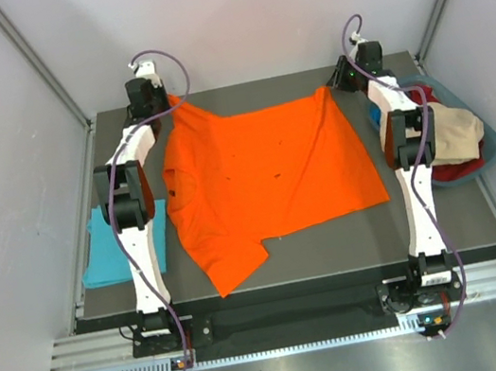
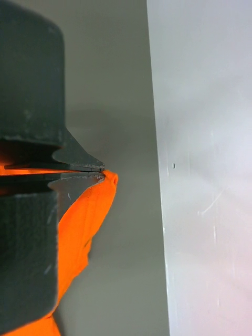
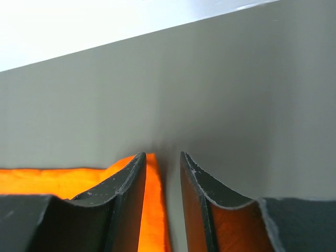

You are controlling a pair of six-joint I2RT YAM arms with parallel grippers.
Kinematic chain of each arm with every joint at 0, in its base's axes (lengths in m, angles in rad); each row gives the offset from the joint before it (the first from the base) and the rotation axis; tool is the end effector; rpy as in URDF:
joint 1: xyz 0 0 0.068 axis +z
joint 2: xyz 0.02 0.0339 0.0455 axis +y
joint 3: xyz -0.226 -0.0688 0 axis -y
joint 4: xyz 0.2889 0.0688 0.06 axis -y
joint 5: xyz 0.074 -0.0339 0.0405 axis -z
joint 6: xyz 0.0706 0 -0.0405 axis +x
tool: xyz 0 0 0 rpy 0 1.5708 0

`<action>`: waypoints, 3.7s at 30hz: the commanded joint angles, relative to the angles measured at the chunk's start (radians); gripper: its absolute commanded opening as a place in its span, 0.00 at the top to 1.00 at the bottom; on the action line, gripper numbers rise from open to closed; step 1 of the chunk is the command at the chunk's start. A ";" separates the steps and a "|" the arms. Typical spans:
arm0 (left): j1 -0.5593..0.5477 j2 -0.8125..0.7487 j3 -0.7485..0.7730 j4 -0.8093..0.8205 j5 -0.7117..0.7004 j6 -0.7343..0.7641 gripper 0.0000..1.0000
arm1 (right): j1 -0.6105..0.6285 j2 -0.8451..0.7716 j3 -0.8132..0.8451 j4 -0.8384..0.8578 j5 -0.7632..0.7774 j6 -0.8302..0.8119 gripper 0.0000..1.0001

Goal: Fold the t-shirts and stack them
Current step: Flatten the tshirt out, then fold the tshirt

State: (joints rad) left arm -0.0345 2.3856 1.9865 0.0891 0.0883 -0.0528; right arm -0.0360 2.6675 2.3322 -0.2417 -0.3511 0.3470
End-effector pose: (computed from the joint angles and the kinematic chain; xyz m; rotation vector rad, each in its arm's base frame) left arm 0.6108 -0.0273 0.1675 0.0434 1.8815 -0.1429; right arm 0.6317 0.0015 0.1017 0.2062 2.1499 0.5573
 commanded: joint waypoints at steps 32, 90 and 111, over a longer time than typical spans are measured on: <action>0.022 0.043 0.126 -0.015 -0.015 -0.030 1.00 | -0.018 0.049 0.035 0.067 -0.091 0.122 0.74; 0.016 -0.279 -0.166 -0.002 -0.032 0.004 1.00 | -0.036 -0.340 -0.422 0.498 -0.003 -0.077 1.00; -0.047 -0.598 -0.552 -0.345 -0.139 -0.090 1.00 | -0.042 -0.561 -0.819 0.489 0.011 -0.048 1.00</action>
State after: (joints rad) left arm -0.0723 1.8805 1.4788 -0.1810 -0.0021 -0.1085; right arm -0.0597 2.2215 1.5383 0.2295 -0.3599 0.3176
